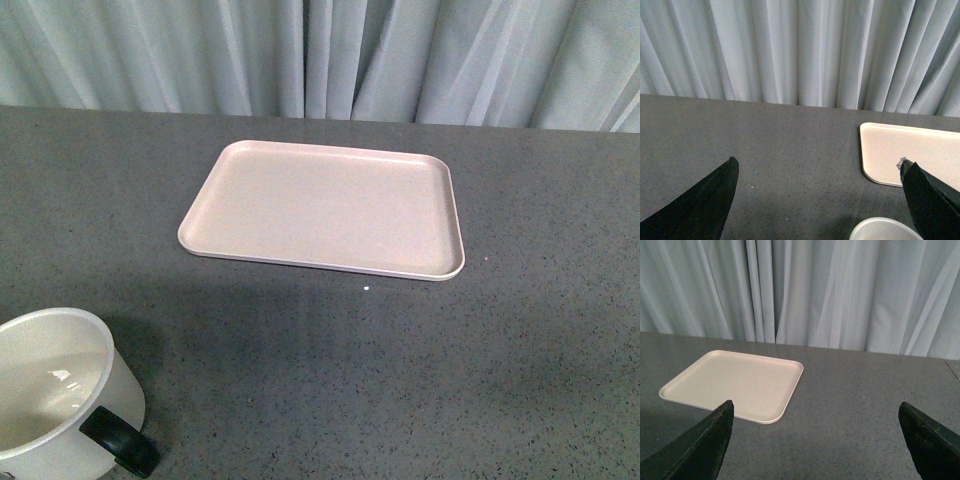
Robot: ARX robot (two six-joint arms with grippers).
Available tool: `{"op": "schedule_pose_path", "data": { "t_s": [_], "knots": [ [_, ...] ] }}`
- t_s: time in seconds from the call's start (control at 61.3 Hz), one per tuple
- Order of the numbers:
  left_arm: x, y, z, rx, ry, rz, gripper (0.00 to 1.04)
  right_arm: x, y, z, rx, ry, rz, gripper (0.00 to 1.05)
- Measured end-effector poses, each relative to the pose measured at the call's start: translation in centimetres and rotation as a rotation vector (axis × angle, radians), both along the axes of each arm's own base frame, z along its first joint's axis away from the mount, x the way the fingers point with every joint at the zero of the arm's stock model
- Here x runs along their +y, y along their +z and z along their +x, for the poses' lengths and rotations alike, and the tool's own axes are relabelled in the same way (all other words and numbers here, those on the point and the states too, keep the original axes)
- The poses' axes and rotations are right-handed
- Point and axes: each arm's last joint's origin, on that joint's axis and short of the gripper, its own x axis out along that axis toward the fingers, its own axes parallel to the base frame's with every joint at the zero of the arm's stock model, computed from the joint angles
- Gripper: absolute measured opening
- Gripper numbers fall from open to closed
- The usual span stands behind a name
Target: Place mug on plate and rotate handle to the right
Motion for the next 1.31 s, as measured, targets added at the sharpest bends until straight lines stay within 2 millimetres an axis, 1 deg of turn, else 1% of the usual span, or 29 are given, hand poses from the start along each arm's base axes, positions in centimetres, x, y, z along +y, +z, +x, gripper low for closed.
{"op": "schedule_pose_path", "data": {
  "t_s": [0.457, 0.506, 0.522, 0.538, 0.555, 0.571, 0.62, 0.734, 0.799, 0.897, 1.012, 1.109, 1.305],
  "knots": [
    [0.0, 0.0, 0.0, 0.003, 0.001, 0.0, 0.95, 0.0, 0.0, 0.0, 0.0, 0.0, 0.0, 0.96],
    [0.0, 0.0, 0.0, 0.172, 0.013, -0.054, 0.95, 0.0, 0.0, 0.0, 0.0, 0.0, 0.0, 0.96],
    [0.0, 0.2, 0.1, 0.264, 0.022, -0.074, 0.95, 0.0, 0.0, 0.0, 0.0, 0.0, 0.0, 0.96],
    [0.0, 0.3, 0.3, 0.356, 0.036, -0.09, 0.95, 0.0, 0.0, 0.0, 0.0, 0.0, 0.0, 0.96],
    [0.1, 0.5, 0.4, 0.394, 0.042, -0.092, 0.95, 0.0, 0.0, 0.0, 0.0, 0.0, 0.0, 0.96],
    [0.1, 0.7, 0.9, 0.495, 0.056, -0.105, 0.95, 0.0, 0.0, 0.0, 0.0, 0.001, 0.0, 0.96],
    [0.1, 1.3, 2.5, 0.589, 0.071, -0.112, 0.95, 0.0, 0.0, 0.0, 0.0, 0.0, 0.0, 0.96],
    [-0.2, 1.9, 5.6, 0.641, 0.072, -0.099, 0.95, 0.0, 0.0, 0.0, 0.0, 0.001, 0.0, 0.96],
    [-0.3, 1.5, 7.2, 0.677, 0.081, -0.091, 0.95, 0.0, 0.0, 0.0, 0.0, 0.0, 0.0, 0.96],
    [-0.6, 0.6, 8.9, 0.729, 0.082, -0.077, 0.95, 0.0, 0.0, 0.0, 0.0, 0.0, 0.0, 0.96],
    [-1.0, -1.0, 9.8, 0.799, 0.086, -0.055, 0.95, 0.0, 0.0, 0.0, 0.0, 0.001, 0.0, 0.96],
    [-1.2, -1.9, 10.3, 0.834, 0.09, -0.044, 0.95, 0.0, 0.0, 0.0, 0.0, 0.0, 0.0, 0.96],
    [-2.0, -2.4, 10.7, 0.861, 0.06, -0.037, 0.95, 0.0, 0.0, 0.0, 0.0, 0.0, 0.0, 0.96]
  ]
}}
